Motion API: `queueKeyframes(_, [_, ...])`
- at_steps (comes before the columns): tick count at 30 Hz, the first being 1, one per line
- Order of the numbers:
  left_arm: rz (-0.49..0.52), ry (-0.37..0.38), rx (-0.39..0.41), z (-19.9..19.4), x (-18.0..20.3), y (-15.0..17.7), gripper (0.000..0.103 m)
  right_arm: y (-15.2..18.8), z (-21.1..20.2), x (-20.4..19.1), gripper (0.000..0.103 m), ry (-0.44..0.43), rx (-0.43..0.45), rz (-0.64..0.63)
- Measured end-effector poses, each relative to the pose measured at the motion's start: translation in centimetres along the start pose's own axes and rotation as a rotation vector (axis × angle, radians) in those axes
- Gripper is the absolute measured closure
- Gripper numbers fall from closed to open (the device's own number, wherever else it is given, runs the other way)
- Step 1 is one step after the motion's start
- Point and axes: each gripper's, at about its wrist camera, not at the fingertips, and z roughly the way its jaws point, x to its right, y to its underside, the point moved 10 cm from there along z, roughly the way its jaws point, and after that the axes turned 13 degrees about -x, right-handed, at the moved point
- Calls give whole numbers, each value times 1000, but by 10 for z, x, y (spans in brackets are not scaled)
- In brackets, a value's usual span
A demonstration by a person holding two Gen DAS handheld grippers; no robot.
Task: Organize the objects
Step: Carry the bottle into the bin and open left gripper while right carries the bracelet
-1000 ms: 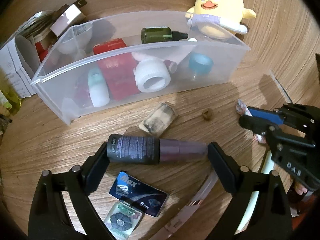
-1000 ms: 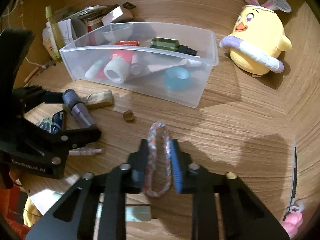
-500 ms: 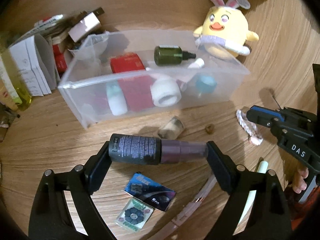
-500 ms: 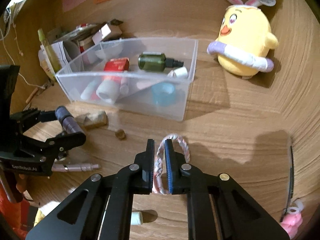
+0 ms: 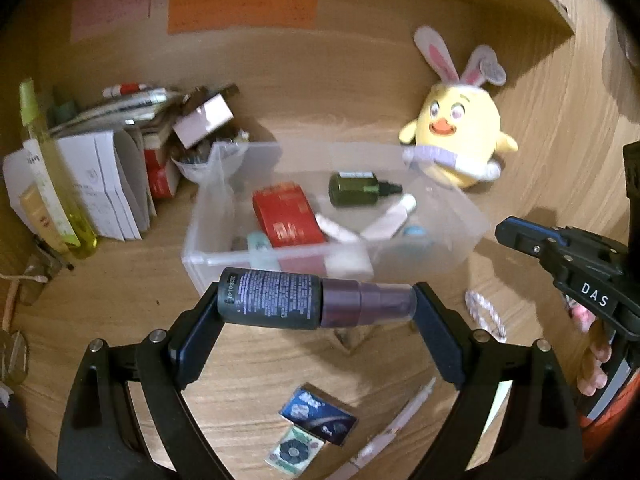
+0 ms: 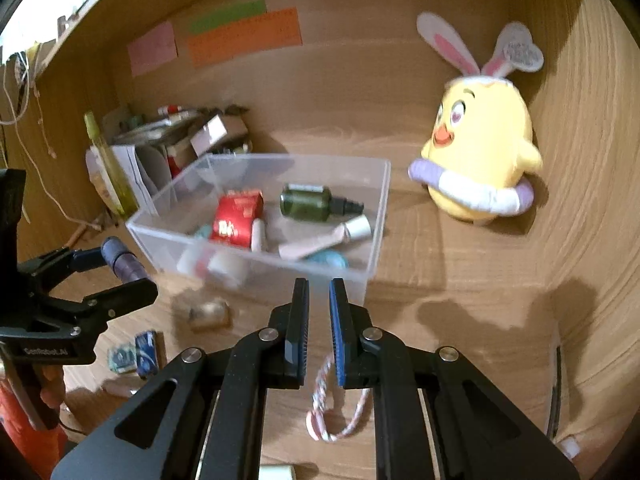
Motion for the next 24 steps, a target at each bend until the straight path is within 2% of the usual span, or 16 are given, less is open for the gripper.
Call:
queueKeyframes(7, [-39,0,55,-15,-10,-21,12,-25,-10,-7,94,-17,62,-12])
queueKeyframes(17, [-75,-42,111,-24,-28,-50,12,-55,-19,-11,94,-20,123,-27])
queueKeyframes(20, [-88,-41,107,-19,-35,-58,12,-54,-16,-10,94,-22,114,-29])
queueKeyframes(24, [-111,-26,70,-2,-42,-65,12,-34,-3,-8,92,-37,37,-39])
